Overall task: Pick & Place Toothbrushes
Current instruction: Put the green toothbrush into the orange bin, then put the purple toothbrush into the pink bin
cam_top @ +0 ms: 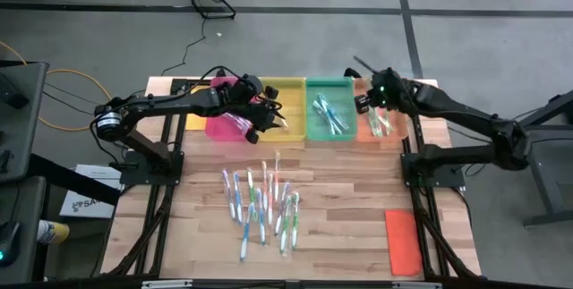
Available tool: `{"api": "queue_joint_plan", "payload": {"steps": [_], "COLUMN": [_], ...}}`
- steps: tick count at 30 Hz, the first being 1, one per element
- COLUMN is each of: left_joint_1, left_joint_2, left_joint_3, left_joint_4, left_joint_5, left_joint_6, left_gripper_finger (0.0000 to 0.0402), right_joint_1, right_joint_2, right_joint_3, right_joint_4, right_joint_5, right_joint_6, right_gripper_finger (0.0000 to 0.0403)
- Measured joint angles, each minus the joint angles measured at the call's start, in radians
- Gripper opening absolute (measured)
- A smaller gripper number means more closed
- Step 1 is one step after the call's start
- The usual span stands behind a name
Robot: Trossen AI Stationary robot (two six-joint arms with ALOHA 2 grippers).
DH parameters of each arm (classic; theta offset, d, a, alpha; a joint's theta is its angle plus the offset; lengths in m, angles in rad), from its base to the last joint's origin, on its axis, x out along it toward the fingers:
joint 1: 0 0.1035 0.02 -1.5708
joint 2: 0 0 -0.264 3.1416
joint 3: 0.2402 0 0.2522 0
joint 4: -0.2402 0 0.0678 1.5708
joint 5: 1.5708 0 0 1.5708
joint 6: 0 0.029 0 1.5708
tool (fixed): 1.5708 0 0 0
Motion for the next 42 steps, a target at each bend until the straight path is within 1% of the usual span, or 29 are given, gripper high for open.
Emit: {"api": "queue_joint_plan", "payload": {"steps": [4, 8, 11, 15, 18, 21, 24, 27, 31, 35, 38, 42], "left_joint_1": [0.0, 0.0, 0.0, 0.012, 0.031, 0.054, 0.085, 0.089, 0.083, 0.085, 0.084, 0.077], "left_joint_2": [0.0, 0.0, 0.0, 0.0, 0.0, 0.0, -0.011, -0.02, -0.066, -0.118, -0.159, -0.181], "left_joint_3": [0.0, 0.0, 0.0, 0.0, -0.003, -0.031, -0.062, -0.1, -0.129, -0.156, -0.185, -0.241], "left_joint_4": [-0.077, -0.165, -0.207, -0.212, -0.216, -0.191, -0.187, -0.155, -0.145, -0.148, -0.161, -0.176], "left_joint_5": [-0.026, -0.036, -0.066, -0.073, -0.074, -0.062, -0.041, -0.041, -0.032, -0.034, -0.033, 0.007], "left_joint_6": [0.019, 0.032, 0.052, 0.06, 0.06, 0.059, 0.052, 0.044, 0.043, 0.031, 0.025, 0.011], "left_gripper_finger": [0.0122, 0.0122, 0.0122, 0.0122, 0.0122, 0.0122, 0.0122, 0.0122, 0.0122, 0.0122, 0.0122, 0.0122], "right_joint_1": [-0.131, -0.239, -0.292, -0.333, -0.341, -0.341, -0.34, -0.341, -0.34, -0.339, -0.314, -0.232], "right_joint_2": [0.005, 0.042, 0.088, 0.165, 0.218, 0.254, 0.267, 0.261, 0.226, 0.167, 0.114, 0.034], "right_joint_3": [0.0, 0.0, 0.0, 0.0, 0.0, 0.0, 0.0, 0.0, 0.0, 0.0, 0.0, 0.0], "right_joint_4": [-0.063, -0.1, -0.101, -0.096, -0.094, -0.084, -0.076, -0.071, -0.073, -0.074, -0.076, -0.077], "right_joint_5": [-0.024, -0.081, -0.091, -0.092, -0.099, -0.107, -0.116, -0.117, -0.128, -0.236, -0.292, -0.292], "right_joint_6": [0.0, -0.023, -0.04, -0.063, -0.075, -0.076, -0.076, -0.076, -0.075, -0.076, -0.082, -0.083], "right_gripper_finger": [0.0027, 0.0025, 0.0026, 0.0042, 0.0057, 0.0073, 0.0092, 0.0114, 0.0149, 0.018, 0.0193, 0.0196]}}
